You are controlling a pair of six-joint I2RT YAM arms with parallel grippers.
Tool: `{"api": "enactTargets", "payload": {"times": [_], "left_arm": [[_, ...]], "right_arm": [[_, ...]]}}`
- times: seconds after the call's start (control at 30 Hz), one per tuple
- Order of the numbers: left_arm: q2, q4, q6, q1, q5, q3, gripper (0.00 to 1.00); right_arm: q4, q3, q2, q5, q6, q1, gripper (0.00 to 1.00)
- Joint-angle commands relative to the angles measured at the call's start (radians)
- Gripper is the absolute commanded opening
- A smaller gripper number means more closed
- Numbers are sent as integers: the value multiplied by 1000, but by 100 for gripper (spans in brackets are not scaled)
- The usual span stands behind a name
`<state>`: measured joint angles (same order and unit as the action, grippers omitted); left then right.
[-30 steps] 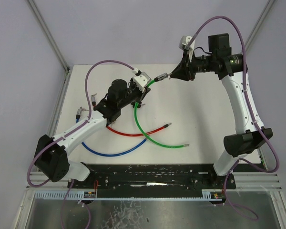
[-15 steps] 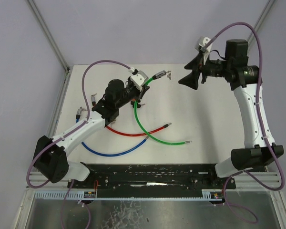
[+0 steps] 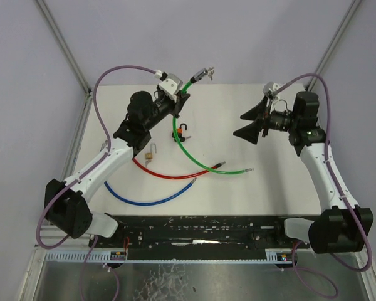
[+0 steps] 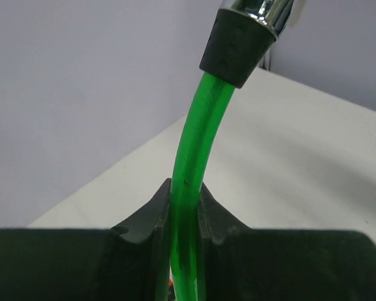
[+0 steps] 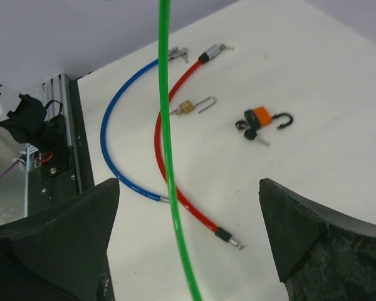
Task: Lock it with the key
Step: Lock the lock.
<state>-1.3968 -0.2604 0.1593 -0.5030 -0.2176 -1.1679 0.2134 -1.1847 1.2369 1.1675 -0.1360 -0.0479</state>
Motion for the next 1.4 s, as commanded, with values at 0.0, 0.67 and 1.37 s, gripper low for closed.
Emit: {"api": "enactTargets", "payload": {"times": [0.0, 0.67, 1.37], "left_arm": [[-36, -133, -45, 23, 54, -116, 0], [-173, -7, -99, 55, 260, -406, 0], [-160, 58, -182, 55, 217, -503, 0]], "right_arm": [[-603, 229, -19, 25, 478, 10, 98], [-1337, 654, 38, -354, 1028, 0, 91], [-1681, 714, 321, -588, 1020, -74, 88]]}}
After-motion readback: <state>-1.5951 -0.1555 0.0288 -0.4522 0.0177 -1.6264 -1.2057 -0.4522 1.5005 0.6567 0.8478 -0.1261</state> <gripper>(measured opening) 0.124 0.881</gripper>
